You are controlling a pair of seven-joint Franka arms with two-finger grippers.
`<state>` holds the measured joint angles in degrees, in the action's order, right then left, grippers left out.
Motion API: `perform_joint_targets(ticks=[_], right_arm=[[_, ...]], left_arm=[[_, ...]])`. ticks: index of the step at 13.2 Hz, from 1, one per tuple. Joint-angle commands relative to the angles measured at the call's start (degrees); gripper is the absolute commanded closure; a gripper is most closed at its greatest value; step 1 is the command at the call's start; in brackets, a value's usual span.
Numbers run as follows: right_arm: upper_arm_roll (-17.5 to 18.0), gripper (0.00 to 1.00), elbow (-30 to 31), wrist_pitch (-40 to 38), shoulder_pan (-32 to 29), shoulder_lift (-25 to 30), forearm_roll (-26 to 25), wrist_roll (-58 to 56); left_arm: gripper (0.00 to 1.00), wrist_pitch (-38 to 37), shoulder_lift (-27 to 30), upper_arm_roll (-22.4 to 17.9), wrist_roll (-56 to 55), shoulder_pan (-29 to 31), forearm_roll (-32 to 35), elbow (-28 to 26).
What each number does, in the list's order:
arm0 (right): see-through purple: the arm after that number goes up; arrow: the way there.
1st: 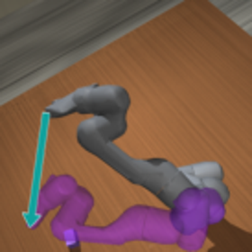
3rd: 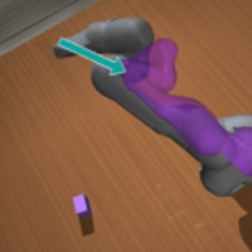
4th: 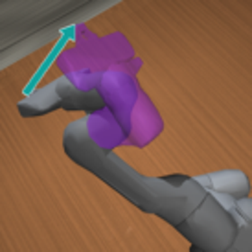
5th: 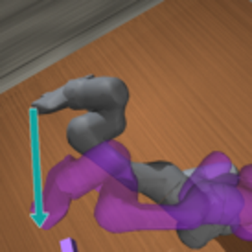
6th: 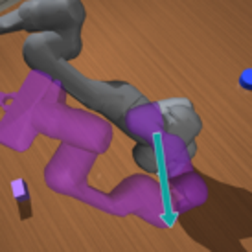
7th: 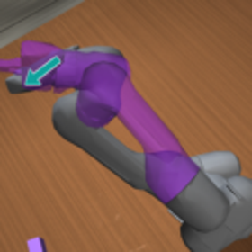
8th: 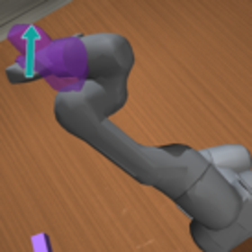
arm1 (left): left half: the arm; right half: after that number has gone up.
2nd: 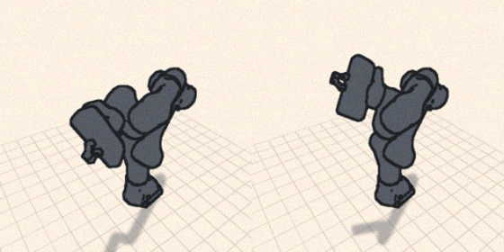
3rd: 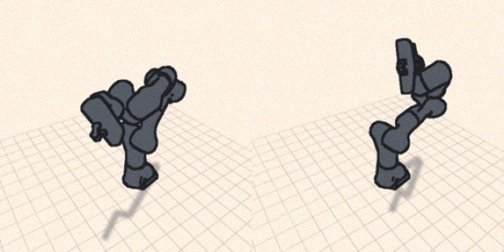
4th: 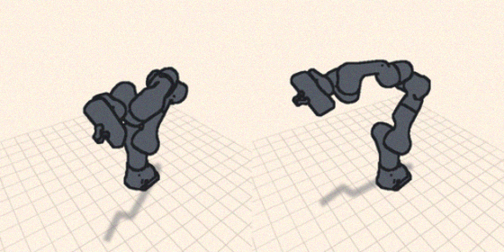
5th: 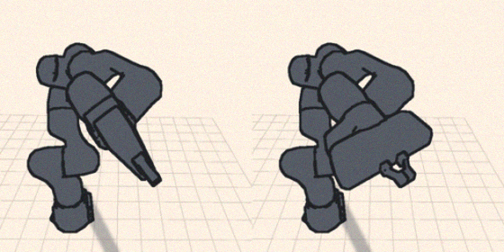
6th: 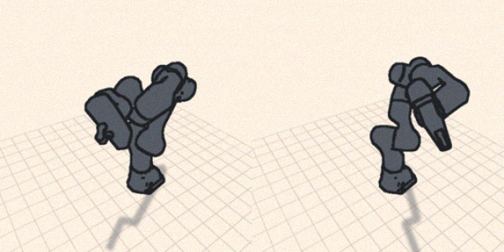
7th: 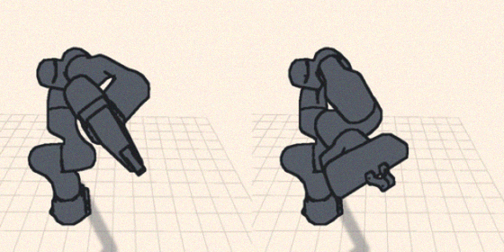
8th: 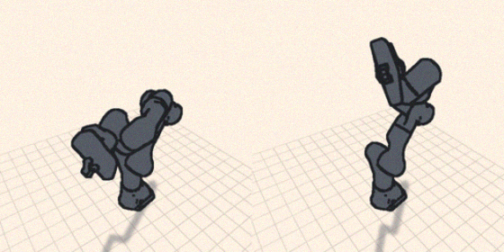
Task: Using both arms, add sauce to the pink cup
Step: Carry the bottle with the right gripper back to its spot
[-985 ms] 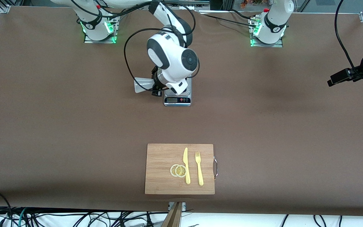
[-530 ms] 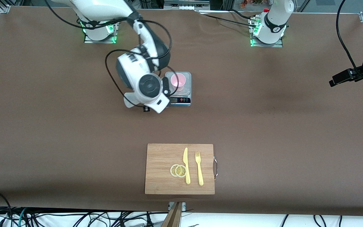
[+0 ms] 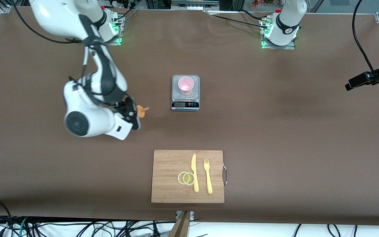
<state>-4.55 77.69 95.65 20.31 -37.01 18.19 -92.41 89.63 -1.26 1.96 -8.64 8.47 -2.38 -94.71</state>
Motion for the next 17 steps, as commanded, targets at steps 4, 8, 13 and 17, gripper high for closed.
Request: perform_joint_targets(ticks=[4, 8, 13, 17], right_arm=[[0.9, 1.00, 5.4, 0.2, -12.0, 0.0, 12.2, -19.0], [0.9, 1.00, 9.3, -0.7, -18.9, -2.0, 21.4, -29.0], [1.0, 1.00, 11.6, -5.4, -24.4, -2.6, 28.4, -36.2], [1.0, 1.00, 11.8, -10.7, -29.2, -5.6, 33.1, -42.8]], left_arm=[[0.00, -0.5, 0.8, 0.7, 0.4, 0.2, -1.0, -0.7], [0.00, -0.5, 0.8, 1.0, 0.6, 0.1, -1.0, -0.7], [0.00, -0.5, 0.7, 1.1, 0.6, 0.1, -1.0, -0.7], [0.00, -0.5, 0.8, 1.1, 0.6, 0.1, -0.9, -0.7]])
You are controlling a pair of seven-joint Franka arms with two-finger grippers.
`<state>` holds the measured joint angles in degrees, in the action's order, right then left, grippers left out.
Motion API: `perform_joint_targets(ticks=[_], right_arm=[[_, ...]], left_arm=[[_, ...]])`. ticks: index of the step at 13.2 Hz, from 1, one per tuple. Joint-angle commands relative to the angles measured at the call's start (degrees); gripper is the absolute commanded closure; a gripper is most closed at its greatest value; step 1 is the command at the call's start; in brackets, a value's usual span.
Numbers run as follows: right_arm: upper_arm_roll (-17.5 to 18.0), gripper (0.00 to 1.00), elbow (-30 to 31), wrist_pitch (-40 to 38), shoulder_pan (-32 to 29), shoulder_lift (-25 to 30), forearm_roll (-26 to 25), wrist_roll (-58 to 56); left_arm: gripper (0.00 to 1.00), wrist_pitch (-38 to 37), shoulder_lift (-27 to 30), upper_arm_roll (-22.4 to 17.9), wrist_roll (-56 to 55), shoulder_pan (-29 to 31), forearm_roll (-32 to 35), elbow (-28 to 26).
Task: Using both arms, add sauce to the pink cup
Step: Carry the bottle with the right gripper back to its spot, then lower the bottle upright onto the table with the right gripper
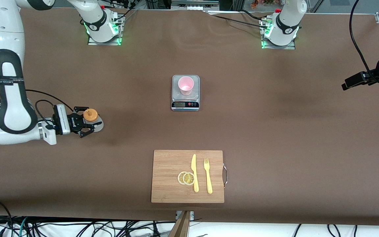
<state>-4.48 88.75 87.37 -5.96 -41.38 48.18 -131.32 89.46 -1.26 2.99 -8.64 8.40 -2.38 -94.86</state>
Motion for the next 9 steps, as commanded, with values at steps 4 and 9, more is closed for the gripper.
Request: perform_joint_targets(ticks=[4, 9], right_arm=[[1.0, 1.00, 1.9, -5.9, -5.8, -4.0, 6.8, -6.9], [0.9, 1.00, 4.8, -5.9, -7.3, -4.2, 8.4, -9.7]], left_arm=[[0.00, -0.4, 0.7, 0.2, 0.6, 0.1, -0.9, -0.6], [0.00, -0.4, 0.7, 0.4, 0.6, 0.1, -0.8, -0.6]])
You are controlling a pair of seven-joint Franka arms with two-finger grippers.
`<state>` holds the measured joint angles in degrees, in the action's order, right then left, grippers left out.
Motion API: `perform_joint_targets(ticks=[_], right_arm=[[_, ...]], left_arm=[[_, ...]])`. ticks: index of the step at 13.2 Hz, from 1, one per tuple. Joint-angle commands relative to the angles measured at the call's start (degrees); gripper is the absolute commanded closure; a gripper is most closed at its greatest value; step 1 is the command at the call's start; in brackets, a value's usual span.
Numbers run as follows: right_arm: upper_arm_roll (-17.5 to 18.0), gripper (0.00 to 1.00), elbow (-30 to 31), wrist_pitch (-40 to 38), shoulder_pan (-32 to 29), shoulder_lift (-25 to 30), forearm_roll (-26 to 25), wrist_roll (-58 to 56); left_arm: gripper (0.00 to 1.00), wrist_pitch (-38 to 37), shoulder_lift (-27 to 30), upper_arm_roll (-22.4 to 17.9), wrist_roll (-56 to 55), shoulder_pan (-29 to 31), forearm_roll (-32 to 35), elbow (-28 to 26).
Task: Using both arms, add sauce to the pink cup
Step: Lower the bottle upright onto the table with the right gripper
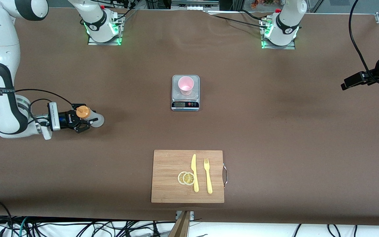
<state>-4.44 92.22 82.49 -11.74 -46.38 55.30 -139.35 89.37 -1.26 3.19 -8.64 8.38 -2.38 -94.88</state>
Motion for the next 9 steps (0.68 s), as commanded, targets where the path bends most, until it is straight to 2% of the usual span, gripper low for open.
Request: perform_joint_targets(ticks=[1, 9], right_arm=[[0.8, 1.00, 1.5, -0.9, -1.6, 0.4, 1.2, -2.1], [0.7, 1.00, 1.4, 0.8, -1.9, -1.5, 0.8, -3.8]], left_arm=[[0.00, -0.3, 0.7, 0.1, 0.6, 0.1, -0.8, -0.6], [0.00, -0.3, 0.7, 0.2, 0.6, 0.1, -0.8, -0.6]])
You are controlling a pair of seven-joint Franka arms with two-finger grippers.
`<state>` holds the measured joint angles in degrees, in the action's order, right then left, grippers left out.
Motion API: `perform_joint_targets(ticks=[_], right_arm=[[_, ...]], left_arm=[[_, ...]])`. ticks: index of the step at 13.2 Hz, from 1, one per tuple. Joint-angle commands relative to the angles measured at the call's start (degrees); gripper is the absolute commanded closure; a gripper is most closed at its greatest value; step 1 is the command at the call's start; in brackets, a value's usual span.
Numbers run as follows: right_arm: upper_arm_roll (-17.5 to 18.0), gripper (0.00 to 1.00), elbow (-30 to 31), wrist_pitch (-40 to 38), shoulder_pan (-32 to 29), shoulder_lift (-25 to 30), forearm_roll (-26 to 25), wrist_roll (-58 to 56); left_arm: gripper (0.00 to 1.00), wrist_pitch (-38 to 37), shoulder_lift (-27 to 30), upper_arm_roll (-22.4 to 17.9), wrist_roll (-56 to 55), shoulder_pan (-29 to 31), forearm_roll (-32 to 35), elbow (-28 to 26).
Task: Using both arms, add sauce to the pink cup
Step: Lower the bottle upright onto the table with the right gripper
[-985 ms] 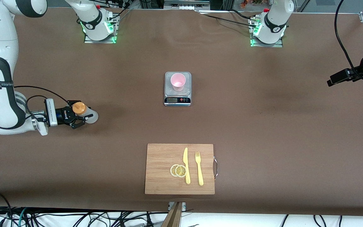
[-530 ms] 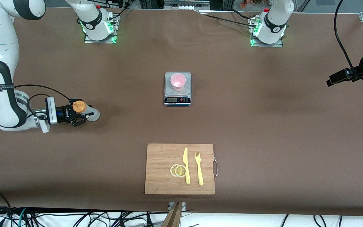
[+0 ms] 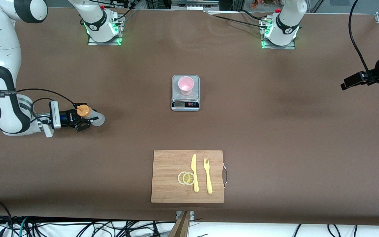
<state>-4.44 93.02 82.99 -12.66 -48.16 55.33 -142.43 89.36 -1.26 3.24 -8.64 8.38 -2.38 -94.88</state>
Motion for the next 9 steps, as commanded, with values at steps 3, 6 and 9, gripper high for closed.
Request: perform_joint_targets(ticks=[3, 6, 9], right_arm=[[0.8, 0.93, 0.3, 0.9, -0.9, -0.4, 0.7, -0.7], [0.8, 0.00, 0.1, 1.5, -0.9, -0.4, 0.8, -0.7], [0.8, 0.00, -0.3, 1.5, -0.9, -0.3, 0.9, -0.2]], left_arm=[[0.00, -0.3, 0.7, 0.2, 0.6, 0.1, -0.8, -0.6], [0.00, -0.3, 0.7, 0.2, 0.5, 0.1, -0.8, -0.6], [0.00, -0.3, 0.8, 0.2, 0.5, 0.1, -0.8, -0.6]])
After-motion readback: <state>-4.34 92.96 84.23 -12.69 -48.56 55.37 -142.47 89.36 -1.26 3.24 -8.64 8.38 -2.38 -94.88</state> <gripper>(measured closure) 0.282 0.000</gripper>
